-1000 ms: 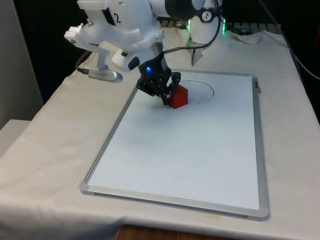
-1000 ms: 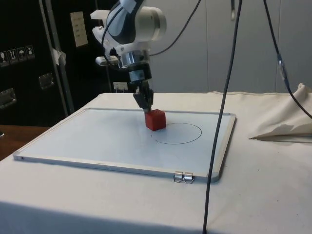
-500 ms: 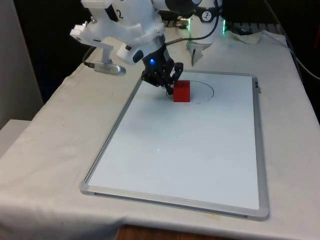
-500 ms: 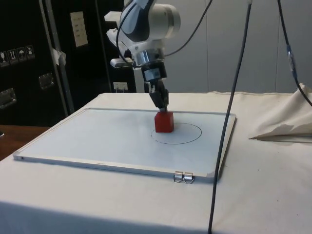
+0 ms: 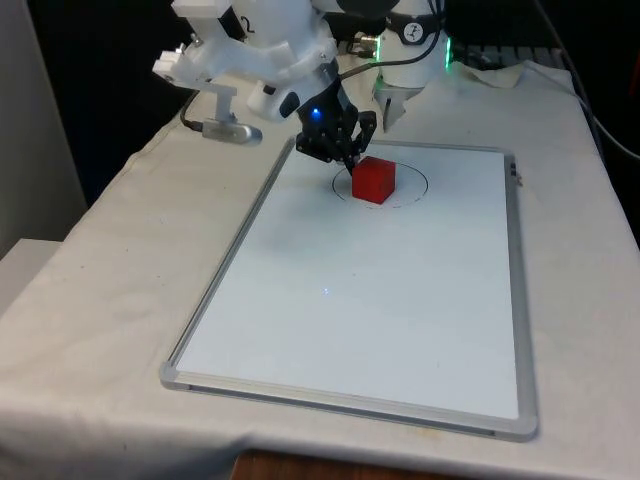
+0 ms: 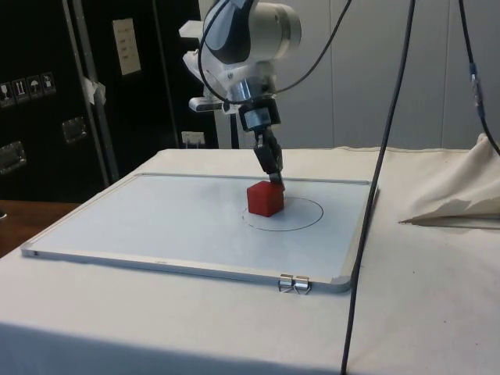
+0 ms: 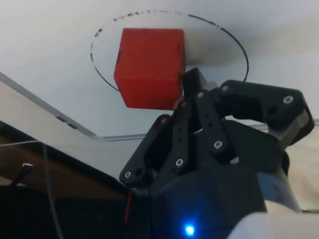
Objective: Push the cube into the marked area.
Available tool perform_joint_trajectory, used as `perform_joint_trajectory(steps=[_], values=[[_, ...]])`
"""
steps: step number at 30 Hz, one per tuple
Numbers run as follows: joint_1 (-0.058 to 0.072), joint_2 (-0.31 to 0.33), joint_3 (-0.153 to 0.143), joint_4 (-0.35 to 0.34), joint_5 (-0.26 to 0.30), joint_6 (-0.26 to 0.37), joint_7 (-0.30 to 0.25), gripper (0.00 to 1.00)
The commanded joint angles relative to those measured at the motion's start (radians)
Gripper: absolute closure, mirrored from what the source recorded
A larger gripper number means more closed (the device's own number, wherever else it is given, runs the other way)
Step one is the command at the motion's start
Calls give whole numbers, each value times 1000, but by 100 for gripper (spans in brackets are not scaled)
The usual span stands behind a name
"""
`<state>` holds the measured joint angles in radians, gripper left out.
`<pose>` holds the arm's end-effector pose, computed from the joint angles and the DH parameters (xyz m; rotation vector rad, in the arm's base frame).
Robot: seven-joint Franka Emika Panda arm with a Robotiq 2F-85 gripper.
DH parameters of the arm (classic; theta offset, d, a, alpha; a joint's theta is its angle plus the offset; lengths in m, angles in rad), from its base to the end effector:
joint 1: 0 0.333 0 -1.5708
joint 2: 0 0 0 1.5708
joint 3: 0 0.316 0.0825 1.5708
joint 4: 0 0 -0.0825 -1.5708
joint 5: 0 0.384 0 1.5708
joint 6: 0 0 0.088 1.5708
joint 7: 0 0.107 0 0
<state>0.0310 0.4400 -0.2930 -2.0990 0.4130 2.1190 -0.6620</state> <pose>0.5225 -0.1246 0.1904 -2.7855 -0.1609 0.3687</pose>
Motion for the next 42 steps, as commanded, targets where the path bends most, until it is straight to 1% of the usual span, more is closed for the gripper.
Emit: perform_joint_trajectory(steps=[1,5,6,7,11,16,17,18,23,24,25,30,31,32,34,40,41,42], values=[[-1,-6,4,-6,8,-2,-12,100],[2,-4,5,-4,12,-15,-34,100],[1,0,1,0,9,-17,-32,100],[5,-5,6,-6,12,-19,-41,100],[9,-8,13,-11,9,-25,-47,100],[16,-24,13,-25,3,-37,-50,100],[12,-11,15,-16,9,-38,-53,100],[16,-38,9,-25,-4,-48,-51,100],[14,-69,-4,-11,-21,-87,-46,100],[13,-67,0,-19,-11,-76,-54,100],[14,-73,-7,-6,-23,-94,-46,100],[13,-78,-21,28,-29,-125,-46,100],[13,-75,-25,44,-28,-132,-46,100],[13,-79,-24,34,-21,-124,-53,100],[14,-70,-26,58,-24,-133,-47,100],[18,-73,-24,84,-18,-120,-27,100],[14,-70,-23,84,-18,-128,-38,100],[19,-74,-23,86,-18,-118,-22,100]])
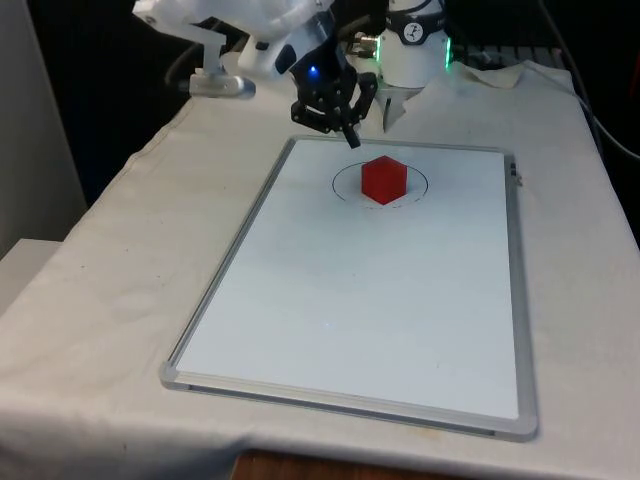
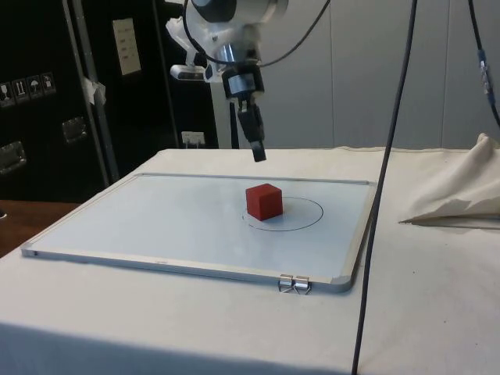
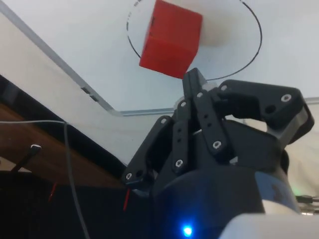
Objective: Push the cube into the marked area.
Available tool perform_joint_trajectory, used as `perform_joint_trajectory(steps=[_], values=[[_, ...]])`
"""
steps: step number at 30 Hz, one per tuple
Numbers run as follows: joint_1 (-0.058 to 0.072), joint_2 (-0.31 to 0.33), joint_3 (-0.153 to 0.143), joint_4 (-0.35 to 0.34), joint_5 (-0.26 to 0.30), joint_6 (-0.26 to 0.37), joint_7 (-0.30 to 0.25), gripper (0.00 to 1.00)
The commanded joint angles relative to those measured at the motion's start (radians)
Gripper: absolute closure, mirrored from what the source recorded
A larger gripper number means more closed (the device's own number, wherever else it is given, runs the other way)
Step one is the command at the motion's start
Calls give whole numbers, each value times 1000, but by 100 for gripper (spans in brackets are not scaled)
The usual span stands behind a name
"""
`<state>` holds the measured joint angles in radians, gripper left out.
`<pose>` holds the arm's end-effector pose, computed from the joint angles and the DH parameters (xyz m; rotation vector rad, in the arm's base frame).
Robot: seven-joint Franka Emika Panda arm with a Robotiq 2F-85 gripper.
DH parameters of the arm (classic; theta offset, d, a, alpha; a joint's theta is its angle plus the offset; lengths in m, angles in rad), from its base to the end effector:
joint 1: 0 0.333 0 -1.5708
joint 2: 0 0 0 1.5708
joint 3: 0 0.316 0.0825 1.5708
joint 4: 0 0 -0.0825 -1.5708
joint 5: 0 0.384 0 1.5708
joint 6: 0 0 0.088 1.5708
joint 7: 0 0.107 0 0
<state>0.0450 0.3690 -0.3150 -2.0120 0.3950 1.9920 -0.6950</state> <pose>0.5473 -0.1242 0.2547 -2.7603 -0.2701 0.3035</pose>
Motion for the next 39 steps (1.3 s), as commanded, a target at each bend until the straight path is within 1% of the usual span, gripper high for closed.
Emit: perform_joint_trajectory(steps=[1,7,8,9,14,15,16,17,21,23,24,25,34,35,36,39], values=[[6,-6,0,1,-1,10,17,100],[12,-20,2,14,-5,19,59,100],[8,-16,5,15,0,10,47,100],[14,-22,2,16,-5,20,66,100],[20,-29,1,31,-10,23,101,100],[14,-24,5,33,-2,13,85,100],[20,-30,1,34,-11,24,107,100],[22,-31,1,40,-13,25,120,100],[24,-32,0,52,-18,27,144,100],[24,-32,0,58,-21,29,156,100],[19,-29,5,59,-10,19,140,100],[25,-32,0,61,-23,31,162,100],[28,-31,0,85,-50,49,229,100],[22,-29,4,84,-37,39,209,100],[28,-31,0,85,-50,49,229,100],[33,-36,2,81,-61,61,246,100]])
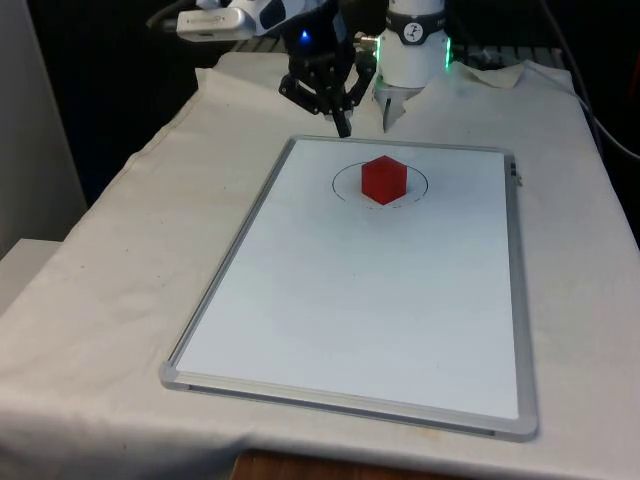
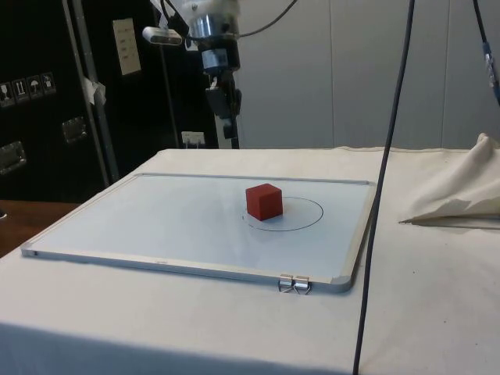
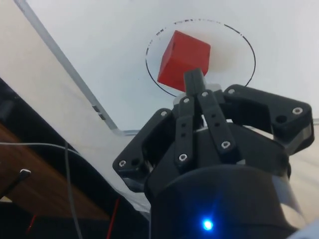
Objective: Push the cube into the marked area.
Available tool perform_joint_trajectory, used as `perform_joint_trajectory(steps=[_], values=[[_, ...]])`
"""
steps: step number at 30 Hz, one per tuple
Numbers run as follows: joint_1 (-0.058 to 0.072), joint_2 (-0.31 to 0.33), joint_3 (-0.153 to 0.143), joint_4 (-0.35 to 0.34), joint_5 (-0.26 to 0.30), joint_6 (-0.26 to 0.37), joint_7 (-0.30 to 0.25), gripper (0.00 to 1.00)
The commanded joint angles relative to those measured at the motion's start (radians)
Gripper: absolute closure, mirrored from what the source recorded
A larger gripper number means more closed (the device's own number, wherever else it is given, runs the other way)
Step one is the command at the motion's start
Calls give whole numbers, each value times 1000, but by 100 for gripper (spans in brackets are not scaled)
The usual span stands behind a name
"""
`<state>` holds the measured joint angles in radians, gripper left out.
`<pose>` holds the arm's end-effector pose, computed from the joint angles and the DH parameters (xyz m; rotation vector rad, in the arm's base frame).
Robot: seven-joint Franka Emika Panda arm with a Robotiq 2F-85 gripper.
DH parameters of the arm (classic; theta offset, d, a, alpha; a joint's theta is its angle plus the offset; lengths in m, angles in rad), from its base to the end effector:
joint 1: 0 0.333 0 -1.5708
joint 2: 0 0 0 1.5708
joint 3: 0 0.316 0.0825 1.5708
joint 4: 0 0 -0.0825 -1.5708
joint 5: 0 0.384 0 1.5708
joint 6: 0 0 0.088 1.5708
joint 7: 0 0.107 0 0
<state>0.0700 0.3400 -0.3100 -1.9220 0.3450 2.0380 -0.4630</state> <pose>0.5850 -0.1160 0.3080 -2.8916 -0.0602 0.1765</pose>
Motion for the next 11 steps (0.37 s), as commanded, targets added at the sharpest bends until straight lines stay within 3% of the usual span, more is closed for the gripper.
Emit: perform_joint_trajectory(steps=[1,3,4,5,11], values=[[10,-8,-2,-11,-14,18,15,100],[15,-14,-1,-18,-20,27,20,100],[7,-4,5,-7,-13,10,12,100],[18,-20,2,-26,-28,37,27,100],[14,-24,9,-35,-33,49,28,100]])
